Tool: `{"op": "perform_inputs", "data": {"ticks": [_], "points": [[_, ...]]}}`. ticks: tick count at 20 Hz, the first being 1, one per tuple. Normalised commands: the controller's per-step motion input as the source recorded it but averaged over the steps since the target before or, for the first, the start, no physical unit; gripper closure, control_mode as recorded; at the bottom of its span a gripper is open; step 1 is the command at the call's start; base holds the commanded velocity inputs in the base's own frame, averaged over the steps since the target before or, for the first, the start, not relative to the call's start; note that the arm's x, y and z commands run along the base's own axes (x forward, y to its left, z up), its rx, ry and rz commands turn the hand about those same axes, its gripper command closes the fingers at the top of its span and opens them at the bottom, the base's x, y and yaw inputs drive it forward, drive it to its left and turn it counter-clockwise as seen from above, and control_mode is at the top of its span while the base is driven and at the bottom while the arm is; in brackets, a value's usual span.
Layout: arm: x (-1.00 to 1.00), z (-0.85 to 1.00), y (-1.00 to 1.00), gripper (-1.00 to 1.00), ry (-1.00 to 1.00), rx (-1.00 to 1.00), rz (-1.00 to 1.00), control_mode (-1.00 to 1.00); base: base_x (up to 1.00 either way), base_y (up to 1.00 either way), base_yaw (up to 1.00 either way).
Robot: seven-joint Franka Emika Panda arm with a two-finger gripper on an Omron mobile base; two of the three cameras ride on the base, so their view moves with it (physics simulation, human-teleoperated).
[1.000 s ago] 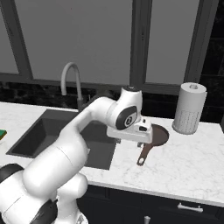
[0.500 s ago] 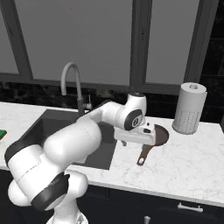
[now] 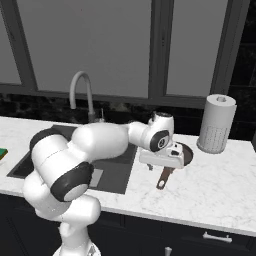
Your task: Pick the pan and sponge and place them into the sink. Then turn on the water.
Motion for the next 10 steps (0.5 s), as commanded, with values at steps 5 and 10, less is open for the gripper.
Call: {"op": "perform_inputs", "data": {"ticks": [5,10], "points": [[0.46,-0.45,-0.10,-1.00,0.08,0.00,0.00,-1.00,0.00,0.00,0.00],[0.46,-0.50,-0.07,-1.00,0.08,0.00,0.00,-1.00,0.00,0.00,0.00]]}}
